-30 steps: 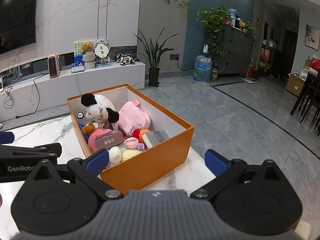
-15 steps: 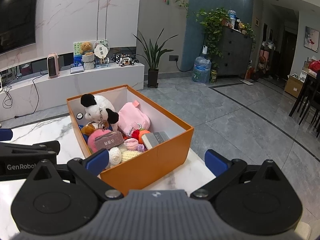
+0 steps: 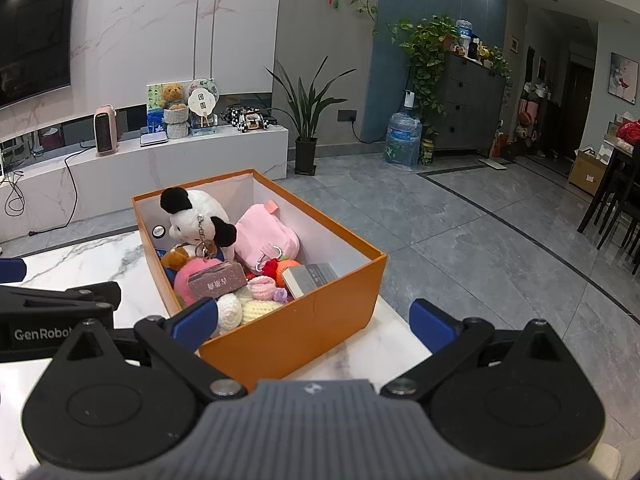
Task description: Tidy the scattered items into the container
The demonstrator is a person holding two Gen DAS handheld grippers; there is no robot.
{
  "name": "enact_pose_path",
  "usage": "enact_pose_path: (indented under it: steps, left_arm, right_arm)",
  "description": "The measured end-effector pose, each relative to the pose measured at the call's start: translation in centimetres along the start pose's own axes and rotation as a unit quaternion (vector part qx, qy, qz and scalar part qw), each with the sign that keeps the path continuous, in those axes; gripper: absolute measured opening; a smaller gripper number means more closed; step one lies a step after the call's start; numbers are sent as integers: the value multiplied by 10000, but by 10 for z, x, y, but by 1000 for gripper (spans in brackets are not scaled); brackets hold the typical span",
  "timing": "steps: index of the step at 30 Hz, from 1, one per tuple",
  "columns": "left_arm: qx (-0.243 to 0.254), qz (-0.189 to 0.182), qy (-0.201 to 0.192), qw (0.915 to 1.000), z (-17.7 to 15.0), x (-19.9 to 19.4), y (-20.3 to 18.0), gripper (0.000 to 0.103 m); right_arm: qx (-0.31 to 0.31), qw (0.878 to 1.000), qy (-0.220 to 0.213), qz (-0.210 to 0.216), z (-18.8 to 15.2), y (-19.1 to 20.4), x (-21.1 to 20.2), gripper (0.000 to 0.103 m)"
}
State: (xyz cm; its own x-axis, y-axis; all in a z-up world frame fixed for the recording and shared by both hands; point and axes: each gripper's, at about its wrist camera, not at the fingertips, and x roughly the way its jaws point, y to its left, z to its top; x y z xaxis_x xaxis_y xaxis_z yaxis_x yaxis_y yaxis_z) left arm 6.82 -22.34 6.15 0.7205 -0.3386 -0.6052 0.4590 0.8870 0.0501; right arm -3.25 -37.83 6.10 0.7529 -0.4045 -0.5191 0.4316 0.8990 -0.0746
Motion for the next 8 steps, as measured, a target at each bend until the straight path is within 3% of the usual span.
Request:
enact_pose_path:
  steps: [8]
  left_arm:
    - [-32, -24, -14, 10000, 0, -1, 3, 103]
  right_arm:
    - [10, 10000, -7, 14, 0, 0, -1, 102]
